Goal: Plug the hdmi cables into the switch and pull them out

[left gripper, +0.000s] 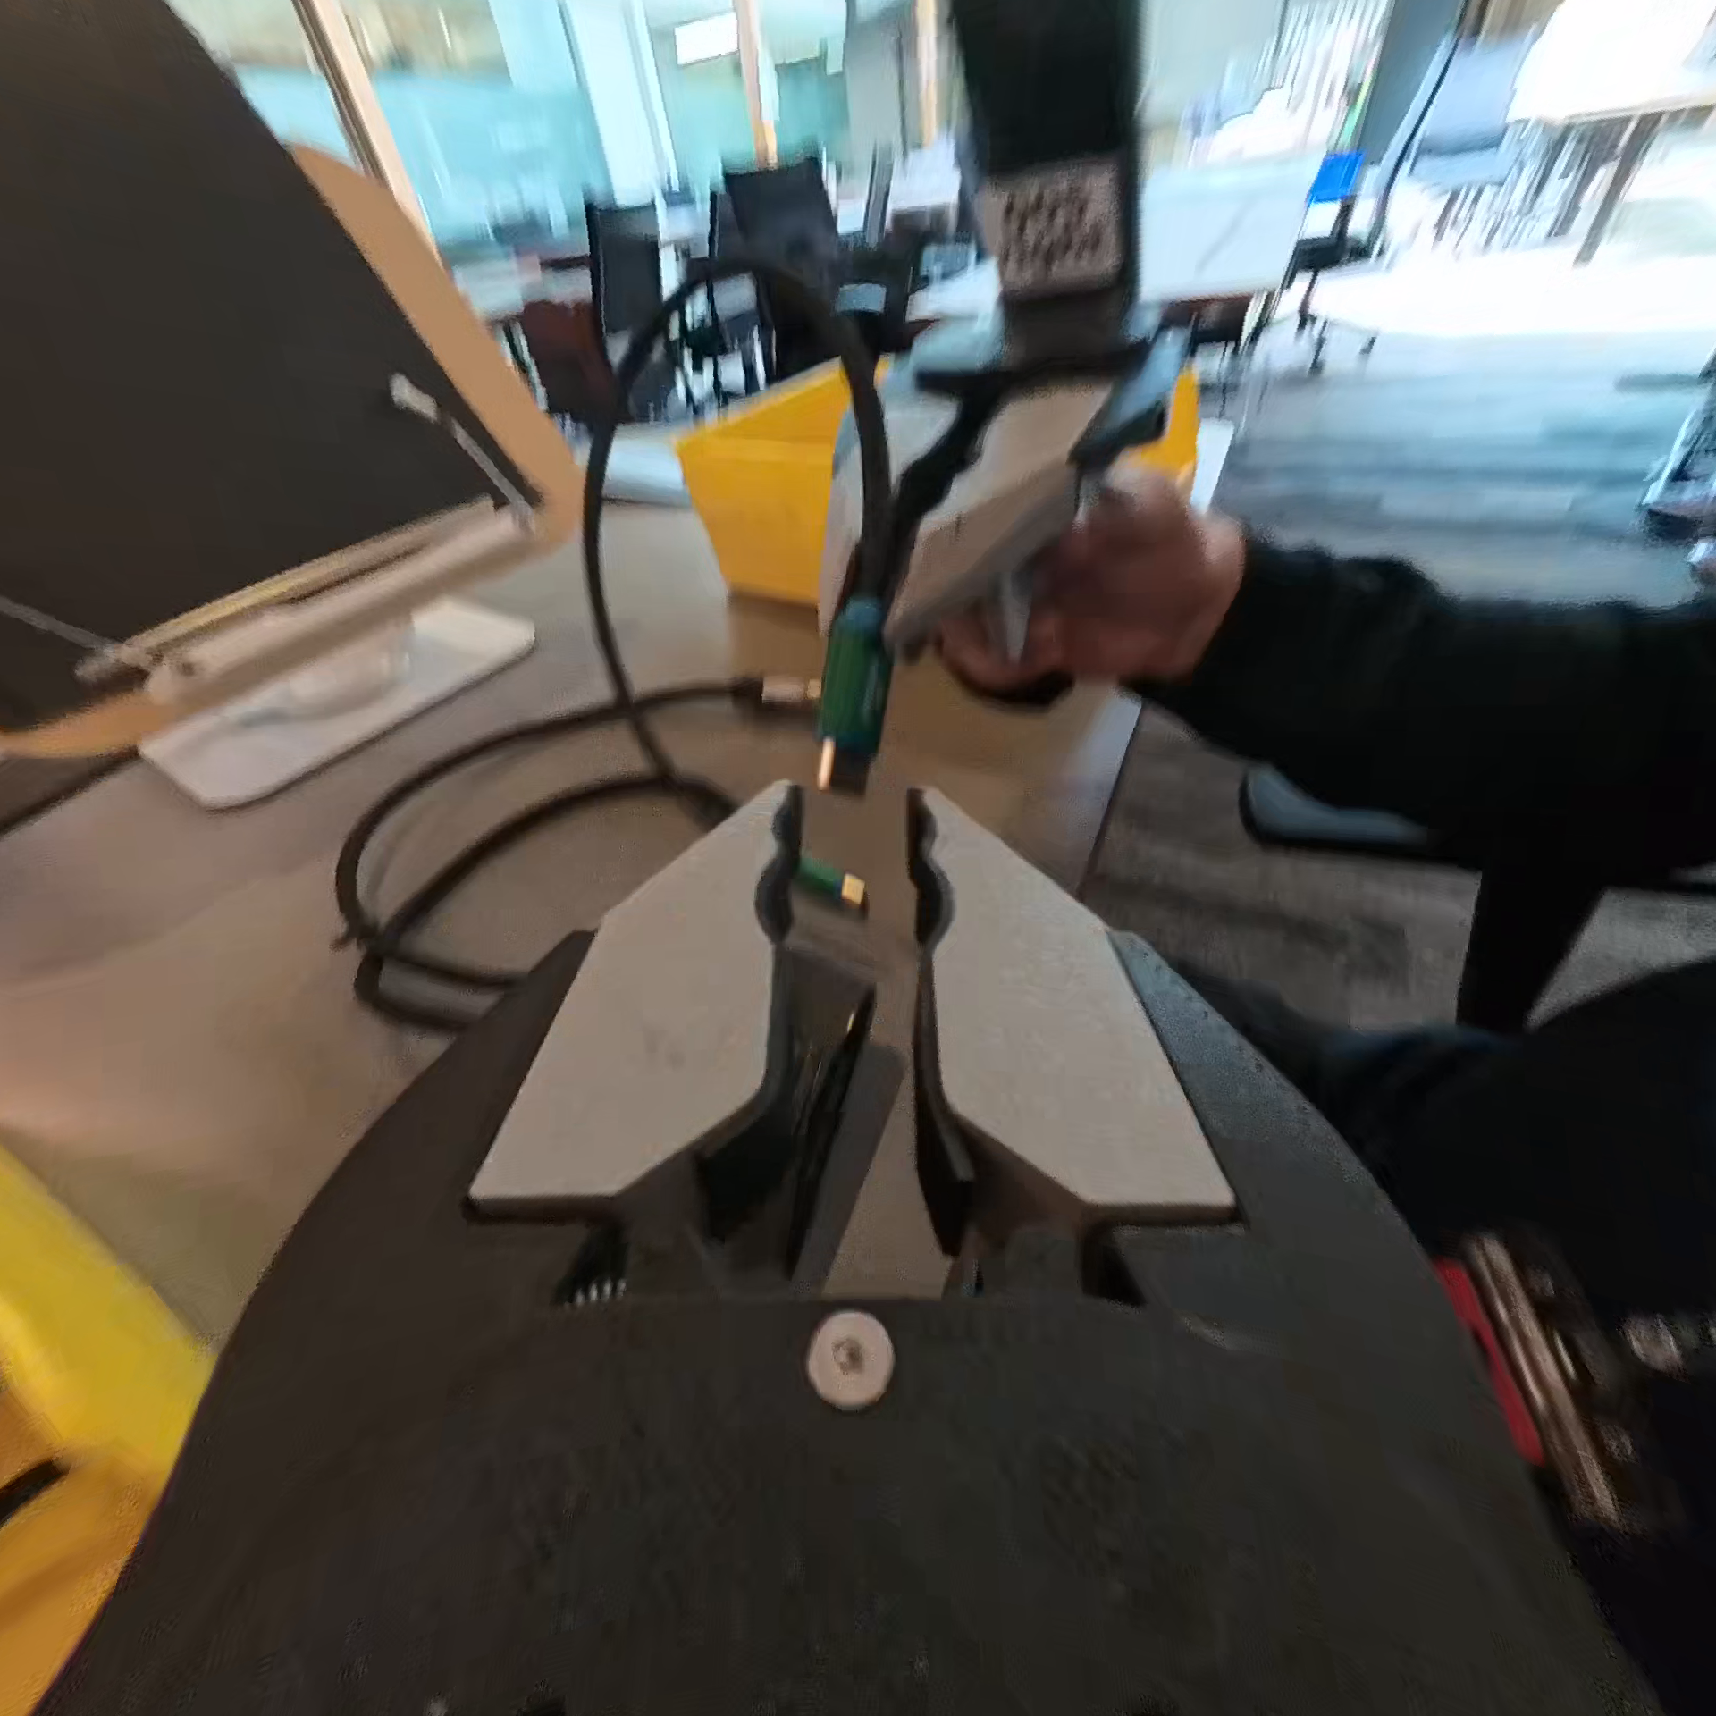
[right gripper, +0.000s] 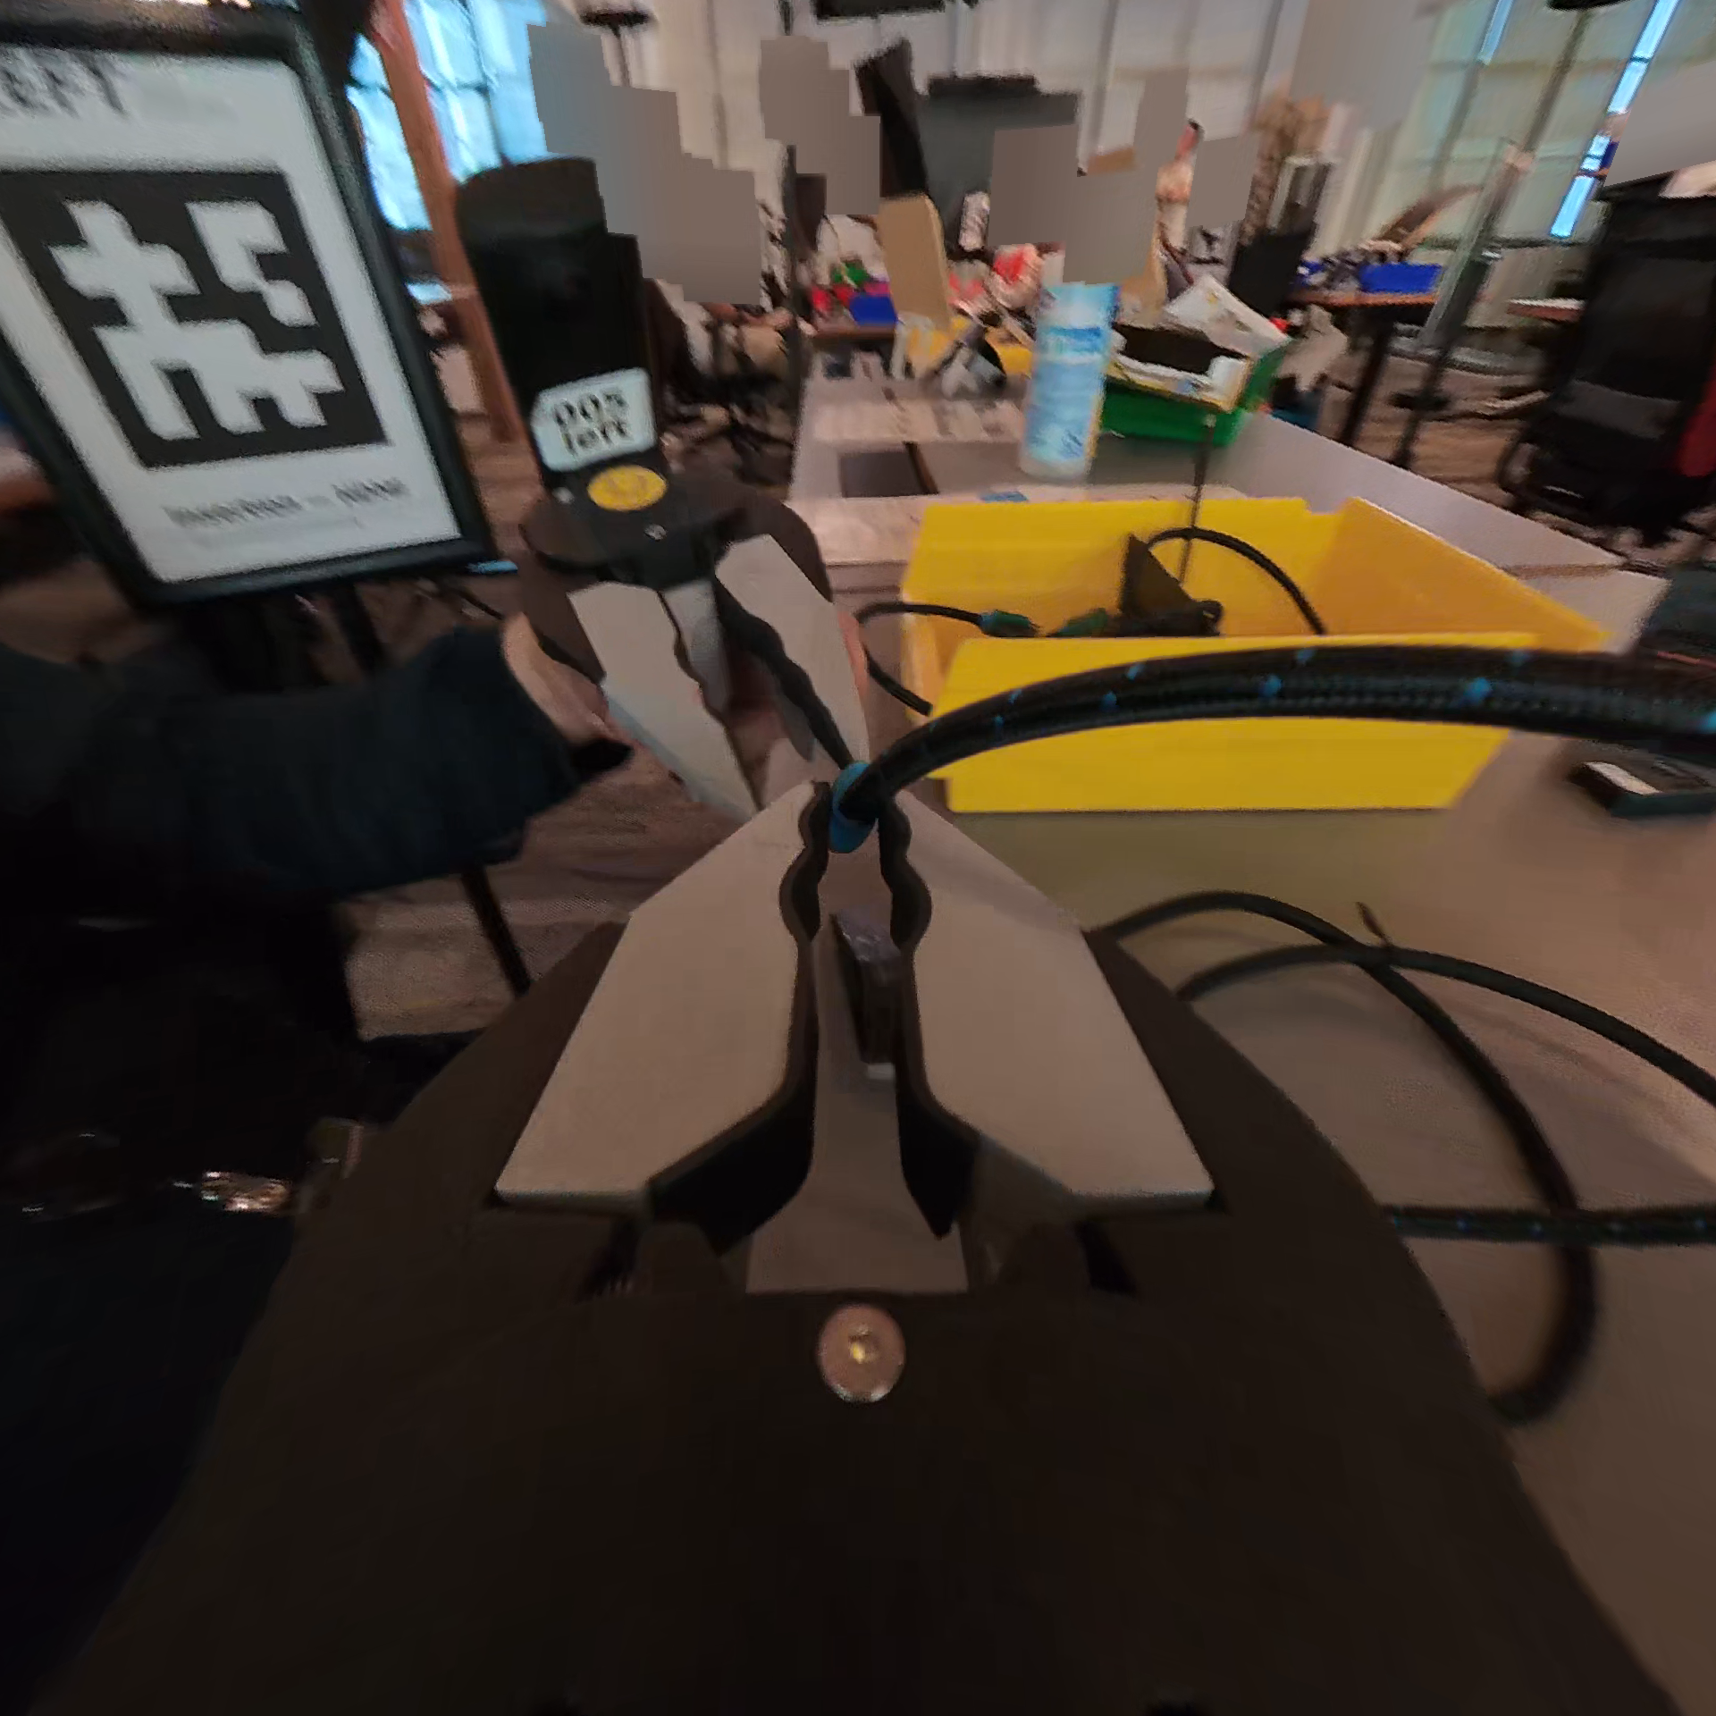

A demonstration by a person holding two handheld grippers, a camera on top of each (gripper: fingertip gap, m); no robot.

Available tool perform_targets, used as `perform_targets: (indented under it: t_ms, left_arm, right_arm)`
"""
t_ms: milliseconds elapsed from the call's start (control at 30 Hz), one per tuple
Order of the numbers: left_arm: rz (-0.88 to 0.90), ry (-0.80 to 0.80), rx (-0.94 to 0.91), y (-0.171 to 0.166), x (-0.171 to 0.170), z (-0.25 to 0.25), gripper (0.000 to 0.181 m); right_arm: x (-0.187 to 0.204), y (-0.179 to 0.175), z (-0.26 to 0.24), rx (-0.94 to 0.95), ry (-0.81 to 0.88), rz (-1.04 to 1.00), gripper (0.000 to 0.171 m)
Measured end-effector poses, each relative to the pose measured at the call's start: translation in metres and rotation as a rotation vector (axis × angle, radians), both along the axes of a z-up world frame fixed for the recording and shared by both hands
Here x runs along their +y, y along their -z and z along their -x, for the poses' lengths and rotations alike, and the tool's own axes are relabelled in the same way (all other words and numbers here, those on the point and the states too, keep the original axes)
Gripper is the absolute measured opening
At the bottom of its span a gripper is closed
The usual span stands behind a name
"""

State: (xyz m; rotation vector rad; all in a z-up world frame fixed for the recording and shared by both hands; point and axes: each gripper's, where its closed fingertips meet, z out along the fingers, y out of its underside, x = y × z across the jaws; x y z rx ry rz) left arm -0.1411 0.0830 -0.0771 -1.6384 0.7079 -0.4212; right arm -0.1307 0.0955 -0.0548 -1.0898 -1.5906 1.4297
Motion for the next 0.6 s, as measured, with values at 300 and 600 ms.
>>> perform_targets:
  t_ms: [300,600]
  left_arm:
    - [0.193,-0.092,0.429,0.074,-0.001,0.022,0.068]
    - [0.119,-0.267,0.728,0.114,0.035,0.041,0.039]
  right_arm:
    - [0.032,0.011,-0.003,-0.051,0.141,-0.058,0.009]
    - [0.048,0.023,-0.003,-0.101,0.214,-0.109,0.008]
